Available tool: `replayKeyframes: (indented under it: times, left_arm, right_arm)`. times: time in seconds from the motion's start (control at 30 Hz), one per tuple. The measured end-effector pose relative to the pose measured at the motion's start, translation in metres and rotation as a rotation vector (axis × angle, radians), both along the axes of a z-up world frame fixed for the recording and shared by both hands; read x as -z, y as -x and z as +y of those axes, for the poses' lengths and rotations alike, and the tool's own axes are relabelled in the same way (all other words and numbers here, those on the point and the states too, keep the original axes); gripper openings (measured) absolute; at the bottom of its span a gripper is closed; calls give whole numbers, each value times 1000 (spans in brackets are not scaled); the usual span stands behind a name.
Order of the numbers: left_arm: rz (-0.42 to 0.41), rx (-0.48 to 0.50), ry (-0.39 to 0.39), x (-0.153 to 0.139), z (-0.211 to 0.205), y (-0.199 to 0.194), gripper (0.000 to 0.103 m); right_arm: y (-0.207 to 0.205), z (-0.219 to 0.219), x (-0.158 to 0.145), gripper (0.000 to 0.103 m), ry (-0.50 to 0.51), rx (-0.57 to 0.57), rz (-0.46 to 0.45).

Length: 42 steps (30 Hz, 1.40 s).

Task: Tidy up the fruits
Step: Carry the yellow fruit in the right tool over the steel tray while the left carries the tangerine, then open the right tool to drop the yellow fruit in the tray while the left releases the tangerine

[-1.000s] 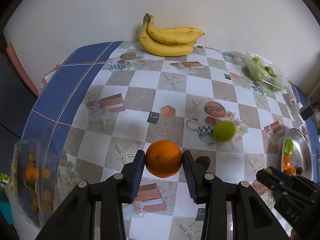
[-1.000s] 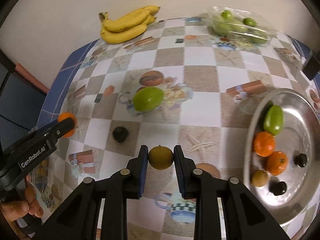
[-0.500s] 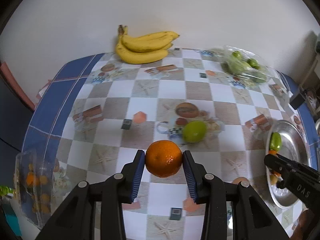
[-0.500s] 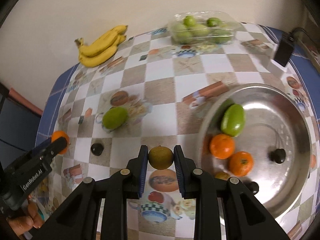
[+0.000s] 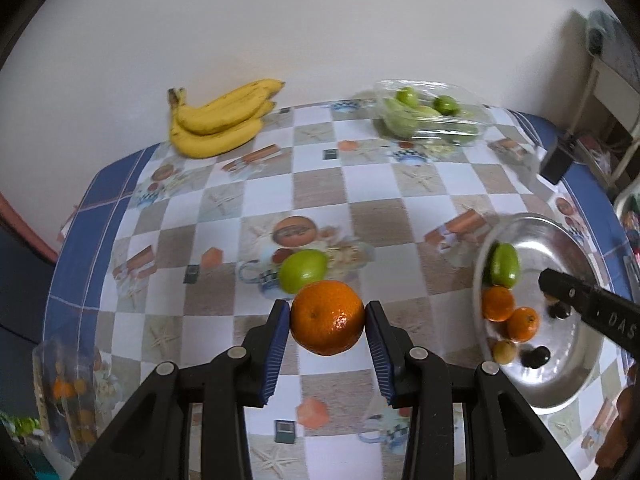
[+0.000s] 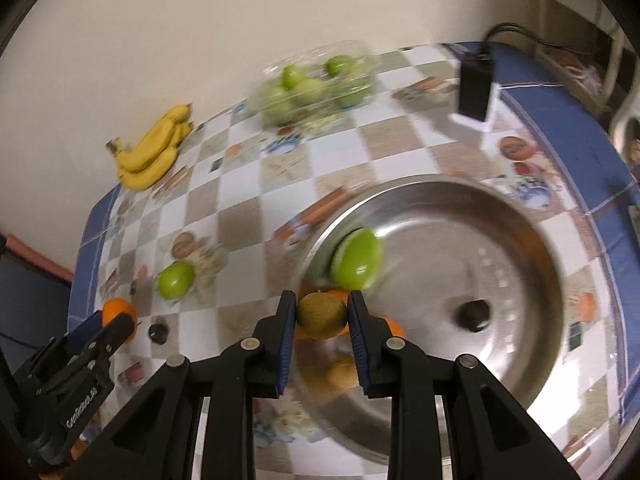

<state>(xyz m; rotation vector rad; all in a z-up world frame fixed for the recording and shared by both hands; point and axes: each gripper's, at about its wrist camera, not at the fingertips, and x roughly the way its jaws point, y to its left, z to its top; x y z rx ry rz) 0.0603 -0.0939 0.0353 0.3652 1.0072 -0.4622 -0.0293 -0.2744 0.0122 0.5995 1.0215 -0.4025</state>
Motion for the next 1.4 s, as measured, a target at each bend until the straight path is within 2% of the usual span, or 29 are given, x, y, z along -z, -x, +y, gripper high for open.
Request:
replayKeyframes:
  times: [0.37, 0.7, 0.87, 1.4]
  left_arm:
    - [-5, 168, 12, -2, -64, 39, 41]
    - [24, 315, 47, 8, -115, 68, 41]
    - [33, 348, 46, 23, -133, 72, 41]
    - [76, 371, 65, 58, -160, 66, 41]
  right_arm:
    - [40, -55, 5, 27, 18, 163, 23]
    - [47, -72, 11, 27, 19, 181, 20]
    - [41, -76, 19, 28, 13, 160, 13]
    - [31, -90, 48, 28, -33, 141, 27]
